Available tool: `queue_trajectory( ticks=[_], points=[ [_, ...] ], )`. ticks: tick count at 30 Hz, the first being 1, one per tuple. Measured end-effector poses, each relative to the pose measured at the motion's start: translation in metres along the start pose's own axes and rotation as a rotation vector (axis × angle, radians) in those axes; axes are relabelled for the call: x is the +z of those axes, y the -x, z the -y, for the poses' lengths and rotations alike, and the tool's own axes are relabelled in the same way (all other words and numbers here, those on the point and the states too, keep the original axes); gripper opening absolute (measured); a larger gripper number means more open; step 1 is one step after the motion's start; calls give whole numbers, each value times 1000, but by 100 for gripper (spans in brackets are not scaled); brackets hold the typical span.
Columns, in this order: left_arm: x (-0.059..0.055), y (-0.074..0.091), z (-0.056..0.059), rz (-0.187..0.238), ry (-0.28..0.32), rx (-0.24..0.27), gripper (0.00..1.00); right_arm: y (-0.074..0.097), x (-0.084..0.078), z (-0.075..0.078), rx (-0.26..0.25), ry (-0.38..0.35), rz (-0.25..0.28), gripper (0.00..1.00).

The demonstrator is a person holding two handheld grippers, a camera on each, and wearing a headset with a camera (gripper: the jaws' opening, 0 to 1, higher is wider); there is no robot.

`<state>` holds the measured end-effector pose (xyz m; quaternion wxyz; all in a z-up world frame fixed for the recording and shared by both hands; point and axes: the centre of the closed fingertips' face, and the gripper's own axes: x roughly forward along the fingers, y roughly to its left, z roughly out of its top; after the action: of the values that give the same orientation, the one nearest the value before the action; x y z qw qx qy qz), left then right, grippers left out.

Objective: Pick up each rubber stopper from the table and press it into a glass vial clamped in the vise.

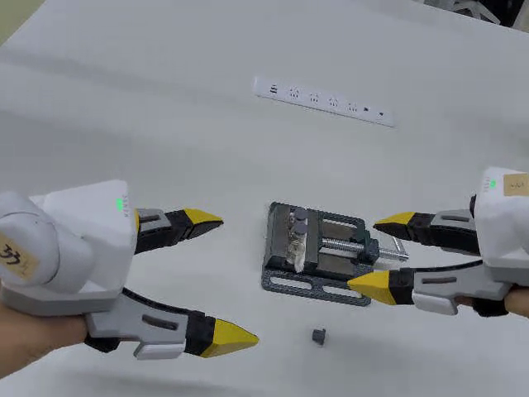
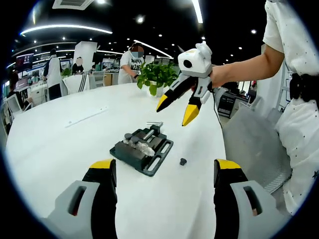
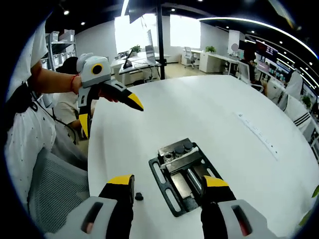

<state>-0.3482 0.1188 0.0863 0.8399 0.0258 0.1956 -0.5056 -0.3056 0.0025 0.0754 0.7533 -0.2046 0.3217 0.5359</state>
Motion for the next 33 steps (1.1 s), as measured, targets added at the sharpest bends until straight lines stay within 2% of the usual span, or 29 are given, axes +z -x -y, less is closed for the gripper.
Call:
queue_trajectory(
  ticks=[7,15,23,33],
  points=[
    [2,-4,4,-13,-6,-8,80,4,-20,-15,12,-38,46,54],
    [-1,-6,8,-40,-18,-23,80,2,-40,-29,29,-64,89,56],
    [-7,-8,12,-72,-26,-43,83,-6,-60,-36,34,-85,85,53],
    [-15,-12,18,-120,-43,-74,84,-24,-75,-41,48,-80,74,44]
  ],
)
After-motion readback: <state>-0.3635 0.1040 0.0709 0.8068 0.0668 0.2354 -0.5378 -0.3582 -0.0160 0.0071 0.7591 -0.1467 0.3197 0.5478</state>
